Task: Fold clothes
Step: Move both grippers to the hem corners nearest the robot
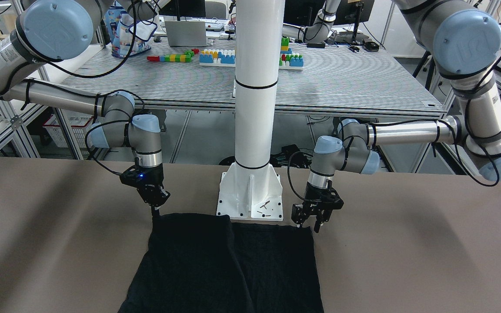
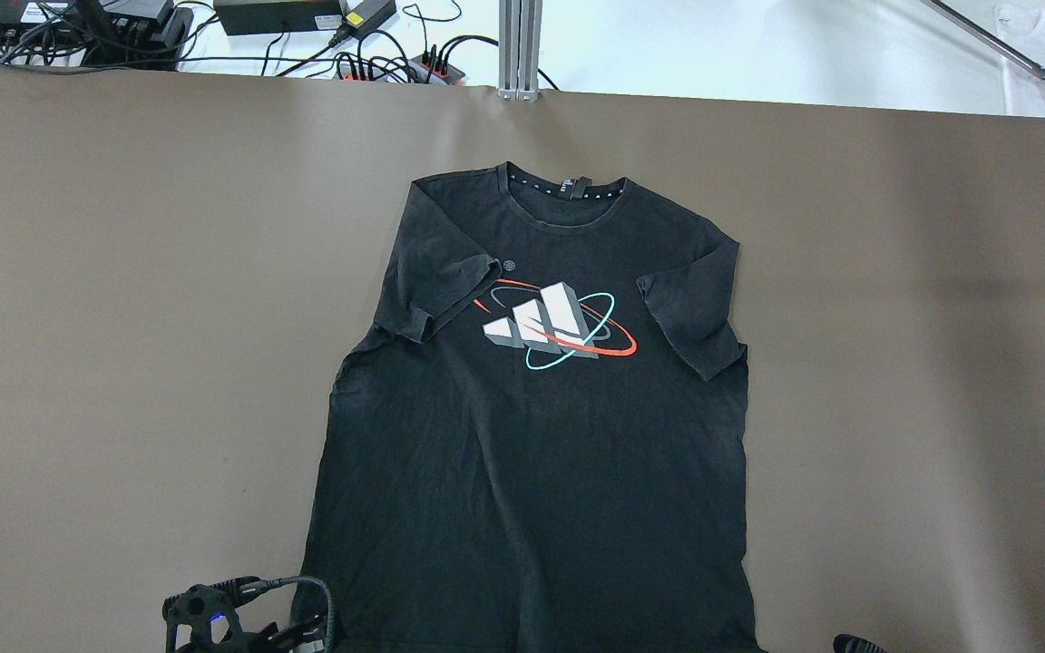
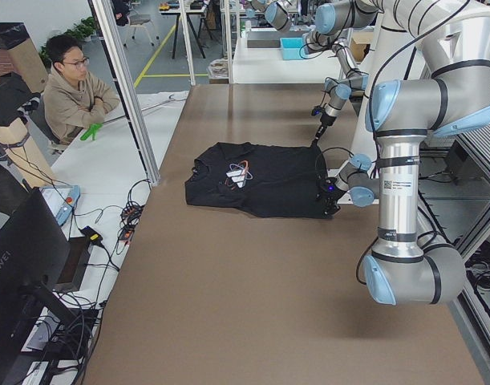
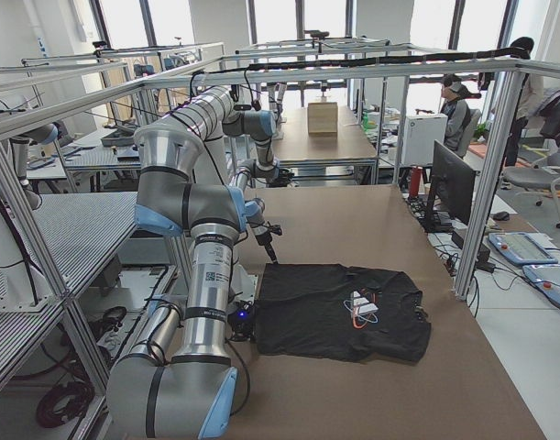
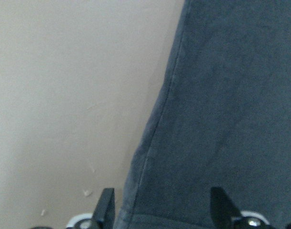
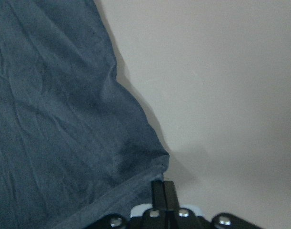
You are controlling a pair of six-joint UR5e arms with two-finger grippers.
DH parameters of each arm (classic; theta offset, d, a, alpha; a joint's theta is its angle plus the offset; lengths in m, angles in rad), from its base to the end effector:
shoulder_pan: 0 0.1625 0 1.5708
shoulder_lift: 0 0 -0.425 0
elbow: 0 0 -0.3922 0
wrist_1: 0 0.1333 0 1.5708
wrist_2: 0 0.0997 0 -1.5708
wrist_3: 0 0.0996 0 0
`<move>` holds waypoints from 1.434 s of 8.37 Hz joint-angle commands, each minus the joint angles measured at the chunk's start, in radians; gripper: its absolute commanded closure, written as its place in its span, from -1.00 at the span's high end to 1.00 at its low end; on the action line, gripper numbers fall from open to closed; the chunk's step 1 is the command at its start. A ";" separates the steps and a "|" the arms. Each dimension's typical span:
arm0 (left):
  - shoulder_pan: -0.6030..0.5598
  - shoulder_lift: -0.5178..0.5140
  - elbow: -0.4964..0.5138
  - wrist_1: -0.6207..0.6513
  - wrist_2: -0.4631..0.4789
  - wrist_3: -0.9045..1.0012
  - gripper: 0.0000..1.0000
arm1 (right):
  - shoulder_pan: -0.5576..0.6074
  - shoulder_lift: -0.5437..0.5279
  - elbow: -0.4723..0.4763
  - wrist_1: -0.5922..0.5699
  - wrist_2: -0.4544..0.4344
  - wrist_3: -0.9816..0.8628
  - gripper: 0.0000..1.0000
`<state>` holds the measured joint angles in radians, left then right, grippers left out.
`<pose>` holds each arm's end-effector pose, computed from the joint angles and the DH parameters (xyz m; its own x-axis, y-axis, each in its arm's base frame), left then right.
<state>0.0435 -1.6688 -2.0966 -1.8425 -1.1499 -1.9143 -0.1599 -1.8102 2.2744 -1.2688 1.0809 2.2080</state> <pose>0.5003 -0.1524 0.3354 0.4941 -0.2862 -0.8209 0.4730 0.8808 -0.0224 -0.4065 -0.1169 0.3940 0.4637 0.4570 0.7590 -0.5692 0.8102 -0.1400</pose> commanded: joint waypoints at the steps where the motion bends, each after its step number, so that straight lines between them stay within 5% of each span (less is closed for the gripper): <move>1: 0.053 0.017 -0.002 0.003 0.027 -0.054 0.34 | -0.001 0.000 0.002 -0.012 -0.001 0.001 -1.00; 5: 0.079 0.035 0.004 0.009 0.030 -0.087 0.10 | -0.001 0.002 0.002 -0.014 -0.003 0.002 -1.00; 9: 0.076 0.038 0.000 0.008 0.027 -0.095 -1.00 | -0.003 0.002 0.004 -0.024 -0.003 0.002 -1.00; 12: 0.061 0.047 -0.022 0.009 0.022 -0.089 -1.00 | -0.001 0.002 0.008 -0.027 -0.003 0.002 -1.00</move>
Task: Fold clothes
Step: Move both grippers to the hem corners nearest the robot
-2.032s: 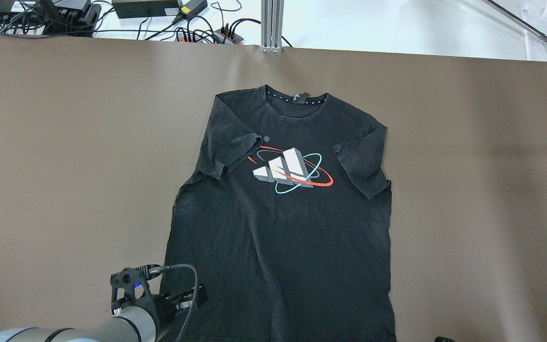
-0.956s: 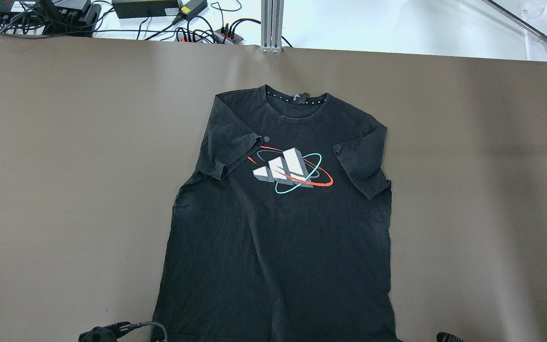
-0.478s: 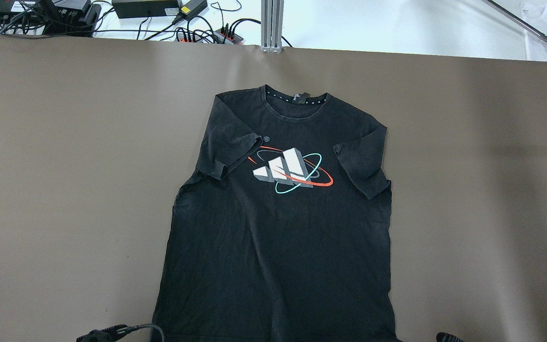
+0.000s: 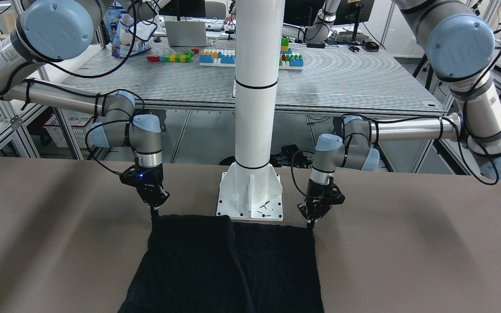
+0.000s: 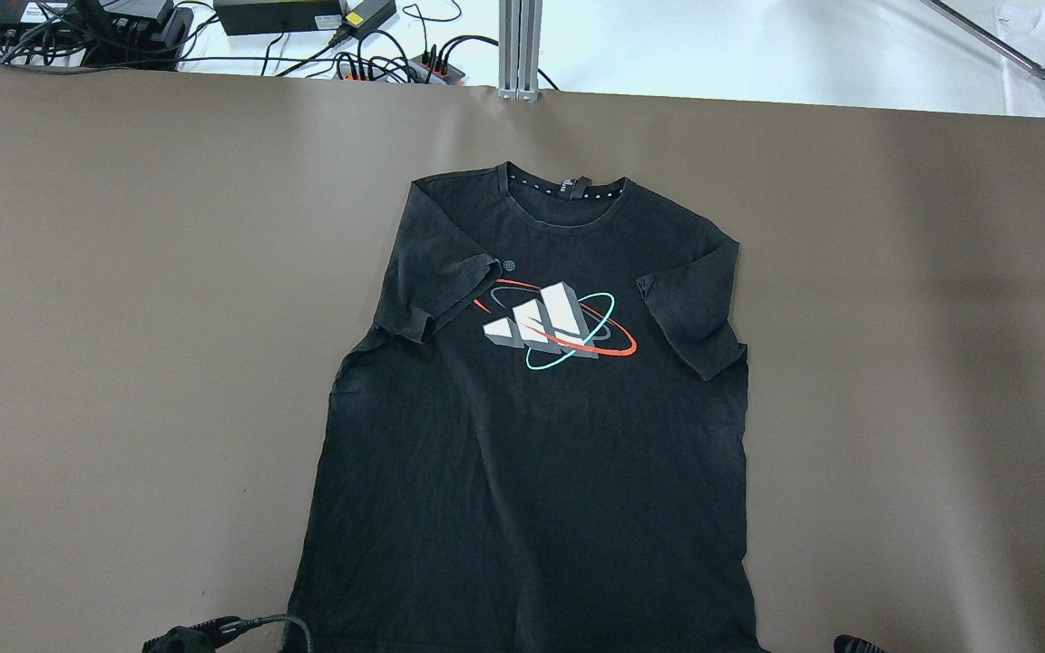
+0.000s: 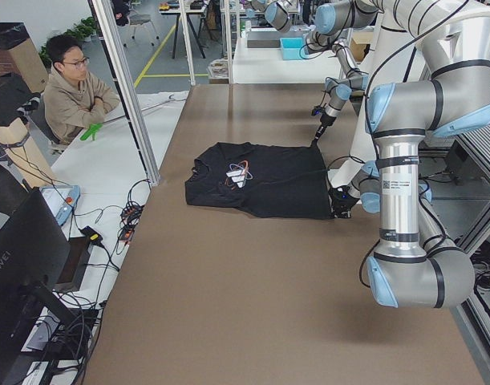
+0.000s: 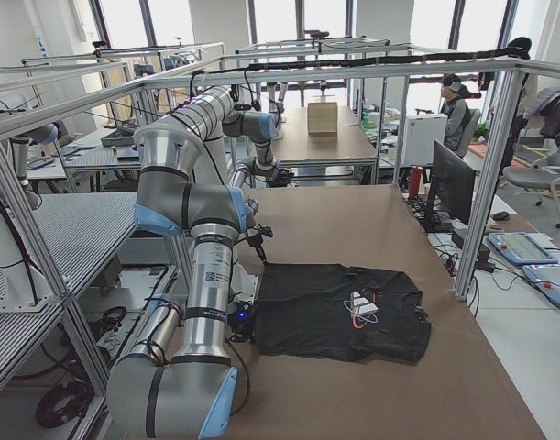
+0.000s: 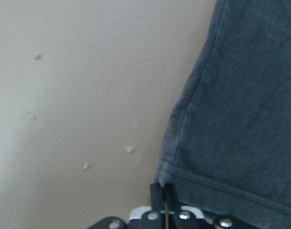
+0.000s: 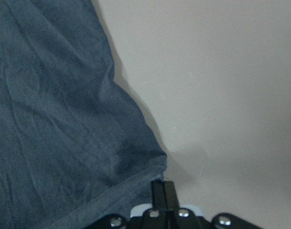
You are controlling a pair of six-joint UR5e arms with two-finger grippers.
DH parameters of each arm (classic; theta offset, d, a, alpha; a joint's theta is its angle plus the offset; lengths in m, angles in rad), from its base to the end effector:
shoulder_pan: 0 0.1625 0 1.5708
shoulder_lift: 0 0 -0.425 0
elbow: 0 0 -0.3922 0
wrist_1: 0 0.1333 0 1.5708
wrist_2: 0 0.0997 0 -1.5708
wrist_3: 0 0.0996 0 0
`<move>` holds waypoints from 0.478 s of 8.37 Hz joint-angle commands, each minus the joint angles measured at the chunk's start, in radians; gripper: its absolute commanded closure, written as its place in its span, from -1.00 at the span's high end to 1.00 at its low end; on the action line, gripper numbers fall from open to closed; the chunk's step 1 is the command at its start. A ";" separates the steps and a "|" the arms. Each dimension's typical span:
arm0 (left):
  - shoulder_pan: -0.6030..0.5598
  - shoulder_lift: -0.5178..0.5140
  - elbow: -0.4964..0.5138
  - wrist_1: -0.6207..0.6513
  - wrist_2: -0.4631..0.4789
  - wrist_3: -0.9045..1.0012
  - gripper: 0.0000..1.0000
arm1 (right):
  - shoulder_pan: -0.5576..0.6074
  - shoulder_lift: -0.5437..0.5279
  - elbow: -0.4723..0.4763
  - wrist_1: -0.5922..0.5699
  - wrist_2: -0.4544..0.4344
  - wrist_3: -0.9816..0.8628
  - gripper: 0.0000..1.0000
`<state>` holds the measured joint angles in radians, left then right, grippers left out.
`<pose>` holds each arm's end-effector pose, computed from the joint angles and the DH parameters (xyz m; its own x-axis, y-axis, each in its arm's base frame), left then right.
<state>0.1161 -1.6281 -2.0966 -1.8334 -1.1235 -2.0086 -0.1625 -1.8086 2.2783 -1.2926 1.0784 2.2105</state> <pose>0.5022 -0.1190 0.3558 0.5046 -0.3260 -0.7995 0.4759 0.8776 -0.0575 -0.4065 -0.1161 0.3946 0.4761 0.4550 0.7525 -0.5720 0.8102 -0.1279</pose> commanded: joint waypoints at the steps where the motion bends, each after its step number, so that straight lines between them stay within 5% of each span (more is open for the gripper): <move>1: -0.012 0.043 -0.084 0.000 -0.004 0.008 -1.00 | 0.001 -0.003 0.022 -0.031 0.003 0.000 -1.00; 4: 0.035 0.105 -0.247 0.042 -0.001 0.005 -1.00 | 0.001 -0.003 0.177 -0.227 0.046 -0.003 -1.00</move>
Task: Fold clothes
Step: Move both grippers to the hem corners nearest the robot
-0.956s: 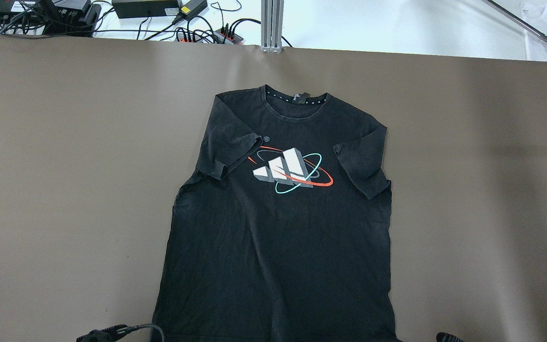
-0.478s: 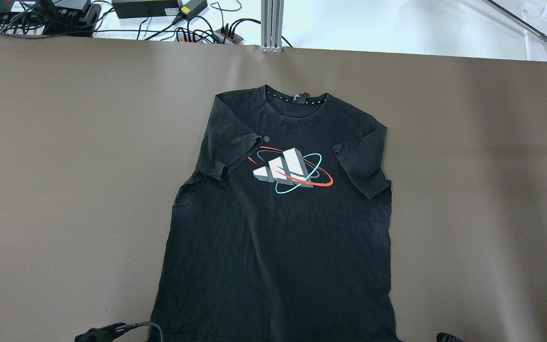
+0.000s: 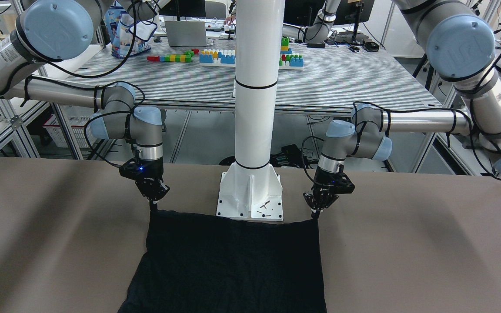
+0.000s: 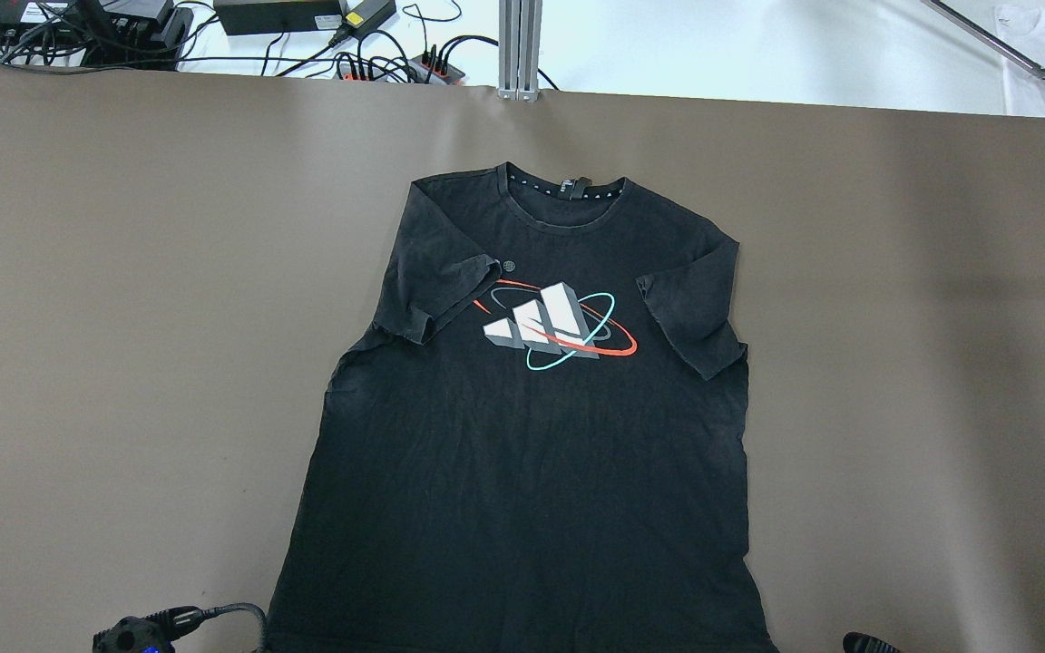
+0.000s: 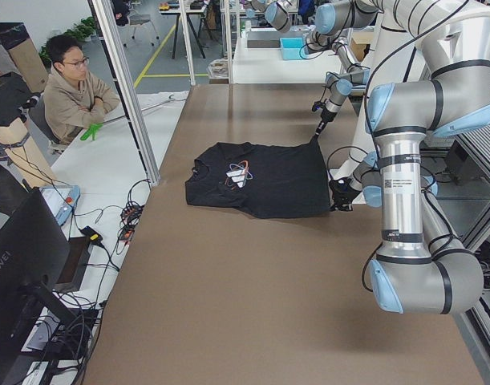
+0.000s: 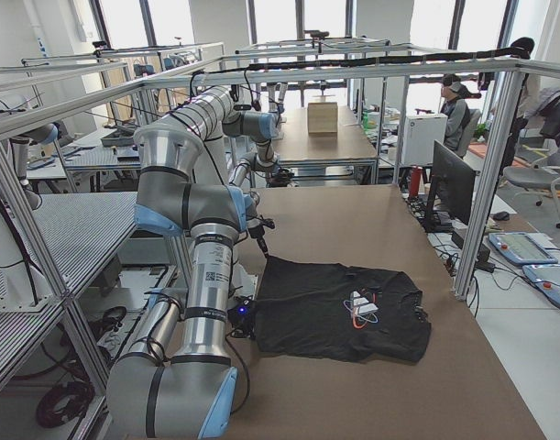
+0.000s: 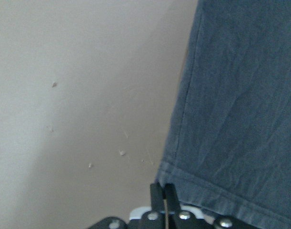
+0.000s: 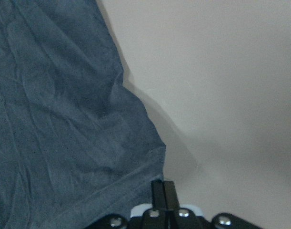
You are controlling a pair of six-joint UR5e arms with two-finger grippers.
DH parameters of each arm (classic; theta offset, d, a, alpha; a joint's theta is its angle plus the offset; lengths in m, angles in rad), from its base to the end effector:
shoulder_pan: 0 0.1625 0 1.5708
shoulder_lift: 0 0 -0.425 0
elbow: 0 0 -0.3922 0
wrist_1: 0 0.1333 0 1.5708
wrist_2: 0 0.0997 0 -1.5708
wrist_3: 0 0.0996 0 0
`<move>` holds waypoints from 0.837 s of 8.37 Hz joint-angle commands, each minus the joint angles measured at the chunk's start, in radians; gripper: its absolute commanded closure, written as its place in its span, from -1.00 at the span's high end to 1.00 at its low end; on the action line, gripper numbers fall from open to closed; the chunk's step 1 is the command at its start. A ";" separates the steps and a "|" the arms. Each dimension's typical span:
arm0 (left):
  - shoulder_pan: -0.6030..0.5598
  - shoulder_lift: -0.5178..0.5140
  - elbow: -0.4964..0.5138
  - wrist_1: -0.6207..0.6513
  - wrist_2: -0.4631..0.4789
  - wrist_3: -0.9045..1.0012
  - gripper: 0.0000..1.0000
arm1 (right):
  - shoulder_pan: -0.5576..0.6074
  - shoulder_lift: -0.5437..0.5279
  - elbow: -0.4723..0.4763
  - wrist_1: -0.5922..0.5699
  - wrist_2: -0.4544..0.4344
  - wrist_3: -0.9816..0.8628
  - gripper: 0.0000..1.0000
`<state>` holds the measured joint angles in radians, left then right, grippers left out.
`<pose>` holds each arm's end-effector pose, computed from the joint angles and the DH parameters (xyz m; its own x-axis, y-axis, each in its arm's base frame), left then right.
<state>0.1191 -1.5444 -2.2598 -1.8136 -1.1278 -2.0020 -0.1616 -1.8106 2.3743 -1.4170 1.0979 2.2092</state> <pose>0.4482 -0.1236 0.3232 0.4618 -0.3250 -0.8253 0.4629 0.8820 -0.0884 -0.3880 -0.1178 0.3670 0.5064 0.4550 0.7325 -0.5655 0.8165 -0.1162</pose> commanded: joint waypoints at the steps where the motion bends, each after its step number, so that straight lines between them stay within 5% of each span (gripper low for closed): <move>1: 0.063 0.021 -0.124 0.025 0.012 -0.006 -1.00 | 0.001 -0.009 0.089 -0.109 0.031 -0.003 -1.00; 5: 0.085 -0.008 -0.196 0.088 0.046 -0.009 -1.00 | 0.002 -0.066 0.198 -0.131 0.075 -0.066 -1.00; 7: 0.004 -0.101 -0.191 0.165 0.027 0.043 -1.00 | 0.095 0.082 0.180 -0.170 0.159 -0.222 -1.00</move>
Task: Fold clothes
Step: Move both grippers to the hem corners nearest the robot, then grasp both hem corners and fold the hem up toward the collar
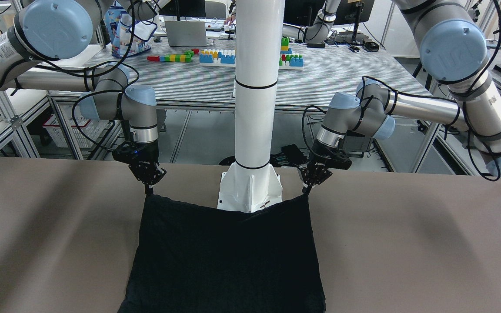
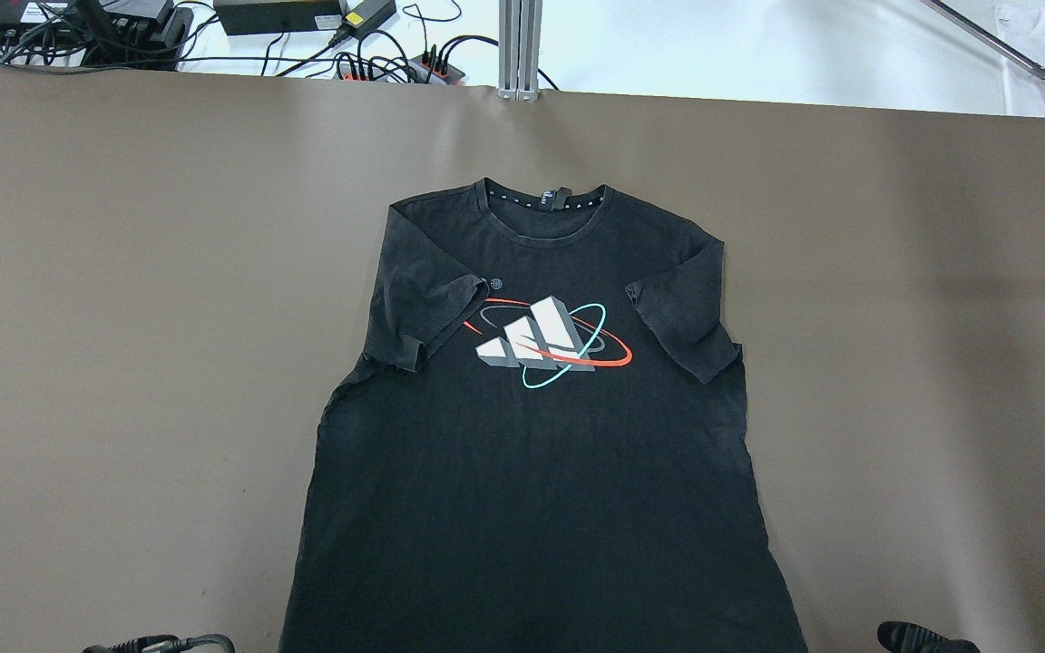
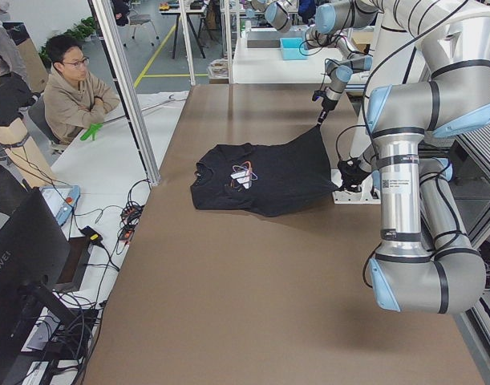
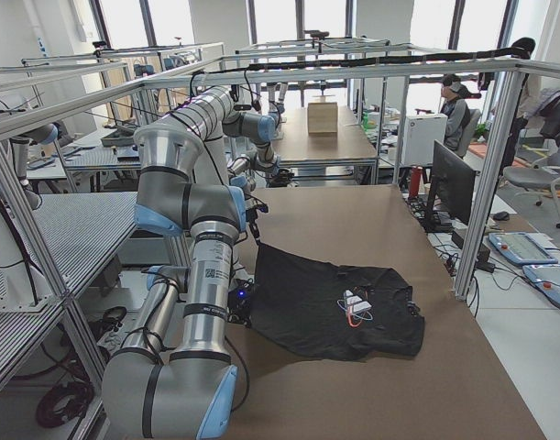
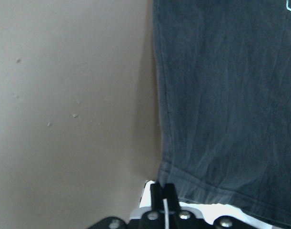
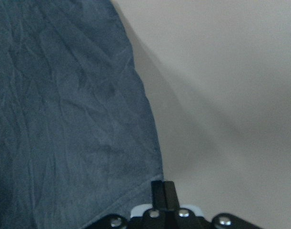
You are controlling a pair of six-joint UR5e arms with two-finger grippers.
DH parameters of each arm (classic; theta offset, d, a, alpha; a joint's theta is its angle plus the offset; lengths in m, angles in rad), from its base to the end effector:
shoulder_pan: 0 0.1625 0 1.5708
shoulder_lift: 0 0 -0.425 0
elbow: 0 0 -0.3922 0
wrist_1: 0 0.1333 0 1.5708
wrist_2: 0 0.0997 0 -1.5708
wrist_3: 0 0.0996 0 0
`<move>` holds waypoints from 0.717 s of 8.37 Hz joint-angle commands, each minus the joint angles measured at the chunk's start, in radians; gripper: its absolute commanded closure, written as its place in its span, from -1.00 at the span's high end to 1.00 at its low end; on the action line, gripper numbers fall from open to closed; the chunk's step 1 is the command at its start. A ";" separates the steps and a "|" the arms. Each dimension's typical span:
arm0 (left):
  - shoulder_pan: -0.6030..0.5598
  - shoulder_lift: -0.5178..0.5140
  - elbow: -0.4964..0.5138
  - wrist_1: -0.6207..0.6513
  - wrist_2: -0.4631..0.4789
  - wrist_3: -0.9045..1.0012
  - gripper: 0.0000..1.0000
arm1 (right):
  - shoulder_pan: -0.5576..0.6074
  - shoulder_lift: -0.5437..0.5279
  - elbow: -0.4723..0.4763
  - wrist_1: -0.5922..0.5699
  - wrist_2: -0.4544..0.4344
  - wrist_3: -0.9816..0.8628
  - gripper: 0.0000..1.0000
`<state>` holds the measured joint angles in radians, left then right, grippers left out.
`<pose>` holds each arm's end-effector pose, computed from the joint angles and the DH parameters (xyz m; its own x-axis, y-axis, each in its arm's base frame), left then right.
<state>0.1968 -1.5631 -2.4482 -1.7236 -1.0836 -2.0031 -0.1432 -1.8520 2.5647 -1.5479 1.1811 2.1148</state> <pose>0.4047 -0.1028 0.2486 0.3724 -0.3033 -0.8771 0.4130 0.9005 -0.1360 -0.3357 -0.1245 0.3158 0.5656 0.4021 0.7199 -0.4828 0.8693 -0.1063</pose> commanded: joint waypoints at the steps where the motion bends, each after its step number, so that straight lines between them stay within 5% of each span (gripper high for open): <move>1: -0.159 -0.186 0.006 0.158 -0.086 0.150 -1.00 | 0.152 0.260 -0.041 -0.163 0.110 -0.201 -1.00; 3: -0.354 -0.293 0.065 0.220 -0.250 0.278 -1.00 | 0.366 0.501 -0.072 -0.401 0.222 -0.481 -1.00; 6: -0.670 -0.467 0.260 0.211 -0.499 0.435 -1.00 | 0.665 0.595 -0.297 -0.368 0.388 -0.750 -1.00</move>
<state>-0.2772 -1.9365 -2.2997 -1.5077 -1.4224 -1.6624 0.3439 -1.3331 2.4061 -1.9247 1.4860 1.5383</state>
